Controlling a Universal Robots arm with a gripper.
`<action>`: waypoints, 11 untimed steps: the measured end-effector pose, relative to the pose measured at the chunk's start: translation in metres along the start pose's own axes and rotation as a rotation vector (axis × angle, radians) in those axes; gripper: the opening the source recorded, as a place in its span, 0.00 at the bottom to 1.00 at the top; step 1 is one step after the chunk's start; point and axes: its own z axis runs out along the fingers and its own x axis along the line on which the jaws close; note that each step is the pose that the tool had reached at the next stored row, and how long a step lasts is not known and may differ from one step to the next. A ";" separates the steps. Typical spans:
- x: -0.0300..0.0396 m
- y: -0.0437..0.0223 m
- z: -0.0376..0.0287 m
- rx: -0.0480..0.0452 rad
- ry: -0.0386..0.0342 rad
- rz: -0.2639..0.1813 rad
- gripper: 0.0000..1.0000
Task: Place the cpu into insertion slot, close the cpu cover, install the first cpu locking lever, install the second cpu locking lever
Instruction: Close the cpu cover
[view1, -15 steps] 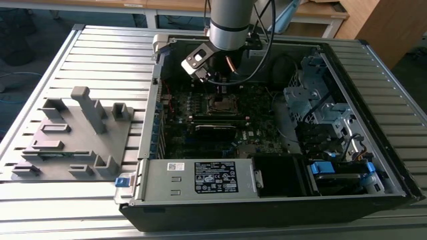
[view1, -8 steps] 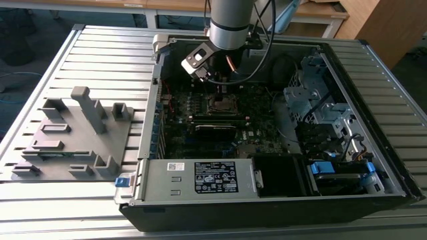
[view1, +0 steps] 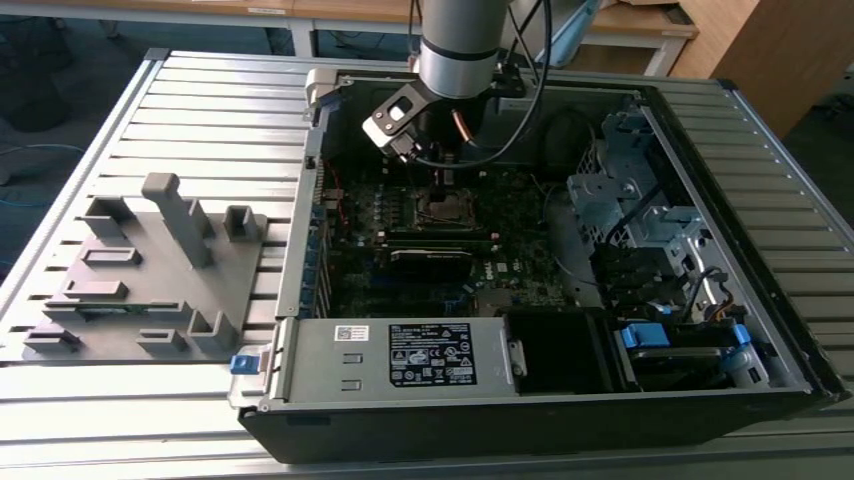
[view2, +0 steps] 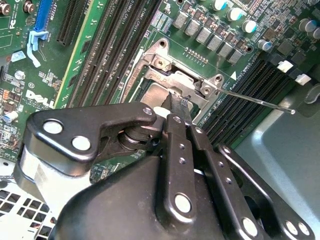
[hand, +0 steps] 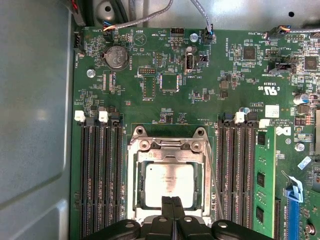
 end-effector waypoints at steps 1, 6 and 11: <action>0.0000 0.0002 0.0000 0.0000 -0.0001 0.000 0.10; 0.0000 0.0020 0.0000 0.0001 -0.0001 0.000 0.10; 0.0000 0.0033 0.0000 0.0000 -0.0001 0.000 0.10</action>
